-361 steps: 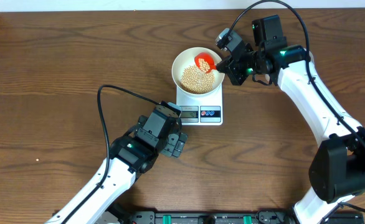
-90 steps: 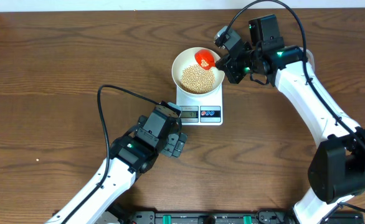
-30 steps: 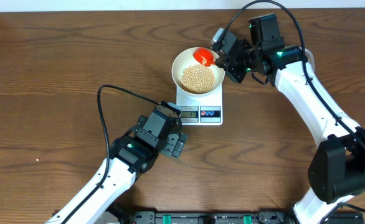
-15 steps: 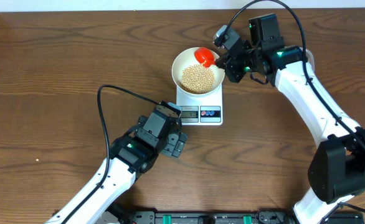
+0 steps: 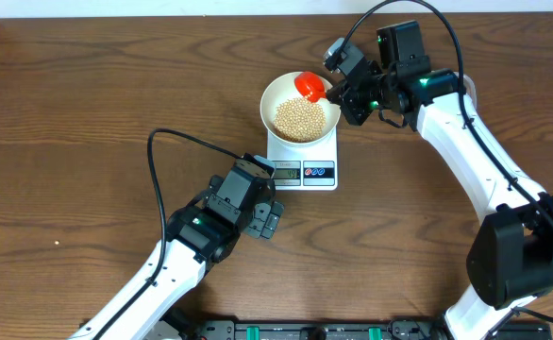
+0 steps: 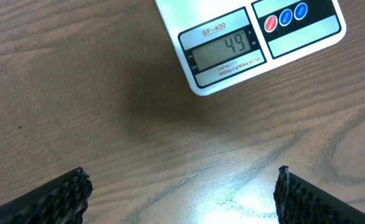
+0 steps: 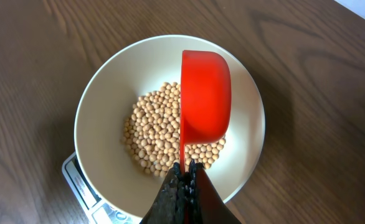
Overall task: Scoop item into bowl and weigh 50g on scale
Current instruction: 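Tap the scoop over the bowl to drop single soybeans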
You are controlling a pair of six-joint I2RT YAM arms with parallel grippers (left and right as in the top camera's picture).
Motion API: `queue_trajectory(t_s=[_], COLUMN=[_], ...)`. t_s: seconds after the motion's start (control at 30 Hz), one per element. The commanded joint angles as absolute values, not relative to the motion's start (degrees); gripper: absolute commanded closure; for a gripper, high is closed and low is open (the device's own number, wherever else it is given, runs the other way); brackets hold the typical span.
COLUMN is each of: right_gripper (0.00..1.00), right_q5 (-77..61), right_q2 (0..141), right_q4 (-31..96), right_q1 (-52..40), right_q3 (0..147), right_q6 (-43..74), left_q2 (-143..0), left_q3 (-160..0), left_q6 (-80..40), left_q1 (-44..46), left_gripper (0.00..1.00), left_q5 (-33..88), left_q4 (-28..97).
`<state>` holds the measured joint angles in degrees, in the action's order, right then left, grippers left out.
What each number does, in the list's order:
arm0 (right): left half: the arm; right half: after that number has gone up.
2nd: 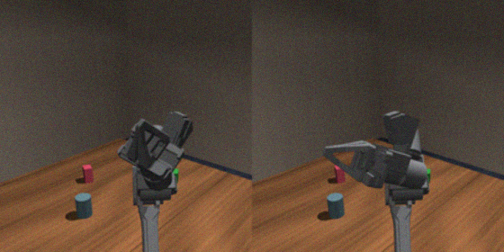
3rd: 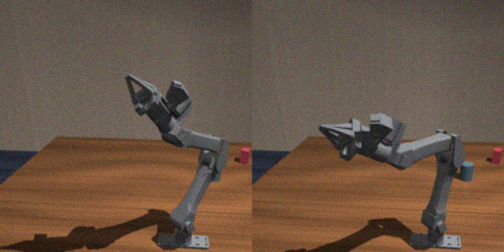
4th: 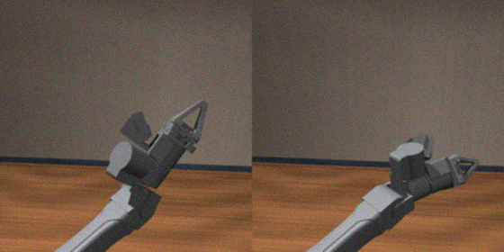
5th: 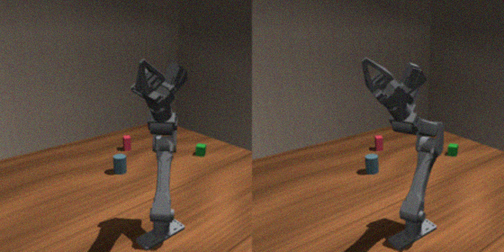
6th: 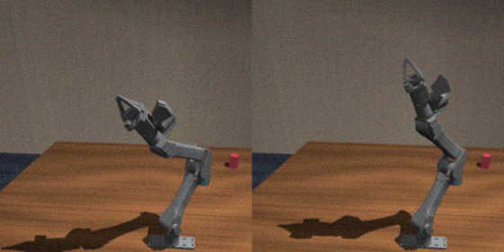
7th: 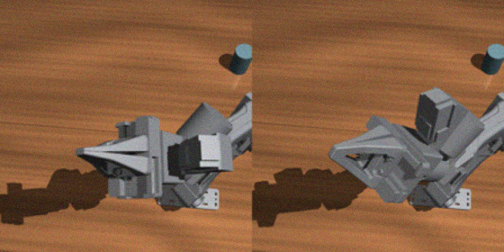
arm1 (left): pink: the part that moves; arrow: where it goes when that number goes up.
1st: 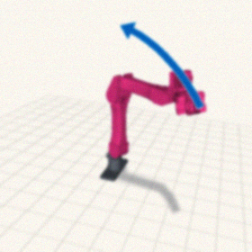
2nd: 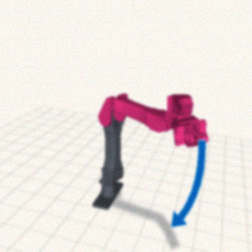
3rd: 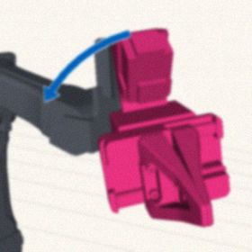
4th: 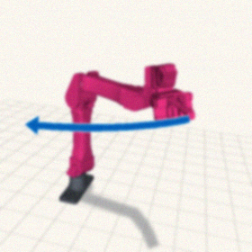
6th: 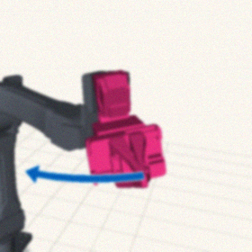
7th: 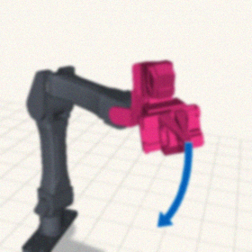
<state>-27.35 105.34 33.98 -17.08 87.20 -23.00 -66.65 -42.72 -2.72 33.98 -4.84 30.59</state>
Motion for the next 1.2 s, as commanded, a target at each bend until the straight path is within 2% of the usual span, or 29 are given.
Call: queue_trajectory(t_s=[0.0,0.53,0.8,1.17], right_gripper=[0.99,0.99,0.99,0.99], right_q5=[-28.21,-28.14,-28.16,-28.12], right_q2=[104.47,104.47,104.47,104.47], right_q4=[33.80,33.76,34.09,34.26], right_q1=[-17.34,-17.34,-17.34,-17.34], right_q3=[87.42,87.42,87.42,87.42], right_q6=[-22.31,-22.61,-30.04,-32.51], left_q2=[-66.98,-66.98,-66.98,-66.98], left_q3=[-42.44,-42.44,-42.44,-42.44], left_q6=[-1.93,-1.93,-1.93,-1.93], left_q1=[34.15,34.15,34.15,34.15], left_gripper=[0.04,0.04,0.04,0.04], left_q5=[-4.99,-4.99,-4.99,-4.99], left_q4=[30.55,30.55,30.55,30.55])
